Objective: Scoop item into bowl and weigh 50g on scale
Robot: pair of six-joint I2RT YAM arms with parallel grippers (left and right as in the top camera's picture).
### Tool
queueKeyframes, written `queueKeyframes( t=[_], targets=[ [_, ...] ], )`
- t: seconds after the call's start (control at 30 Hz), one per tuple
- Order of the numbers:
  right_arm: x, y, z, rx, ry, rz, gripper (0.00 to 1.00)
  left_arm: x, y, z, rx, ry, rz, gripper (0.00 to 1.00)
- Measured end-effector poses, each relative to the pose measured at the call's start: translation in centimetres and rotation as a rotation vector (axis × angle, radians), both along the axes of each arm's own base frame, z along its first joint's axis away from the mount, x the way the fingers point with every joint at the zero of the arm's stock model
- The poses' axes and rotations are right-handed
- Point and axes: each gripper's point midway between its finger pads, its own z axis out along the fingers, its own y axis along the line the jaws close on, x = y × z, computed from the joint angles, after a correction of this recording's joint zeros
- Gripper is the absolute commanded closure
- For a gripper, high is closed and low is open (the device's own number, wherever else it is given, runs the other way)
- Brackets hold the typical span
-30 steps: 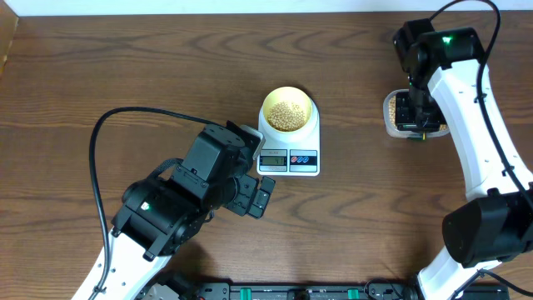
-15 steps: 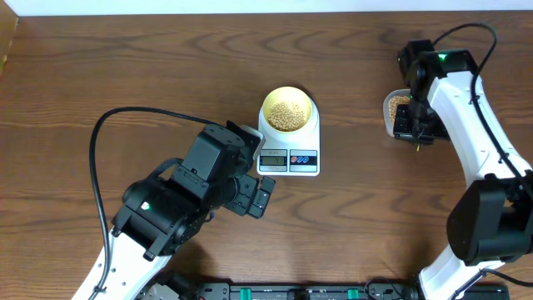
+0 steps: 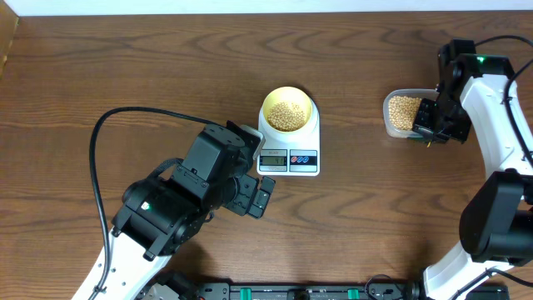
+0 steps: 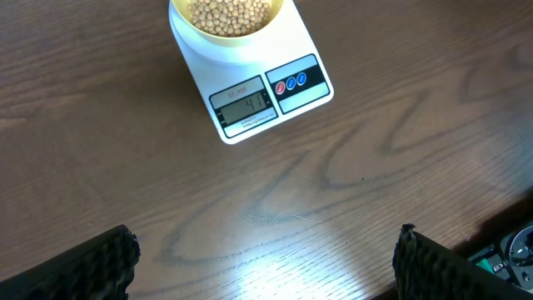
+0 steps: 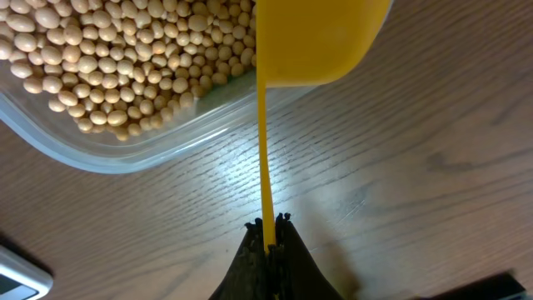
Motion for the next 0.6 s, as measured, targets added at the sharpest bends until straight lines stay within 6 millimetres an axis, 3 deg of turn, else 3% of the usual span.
queueKeyframes(
  t=[0.4, 0.6],
  targets=[
    [0.0, 0.5, -0.2, 0.029, 0.004, 0.003, 0.99, 0.0, 0.0, 0.0, 0.0, 0.0, 0.0, 0.0],
    [0.0, 0.5, -1.9, 0.036, 0.054, 0.005, 0.99, 0.0, 0.0, 0.0, 0.0, 0.0, 0.0, 0.01]
  ],
)
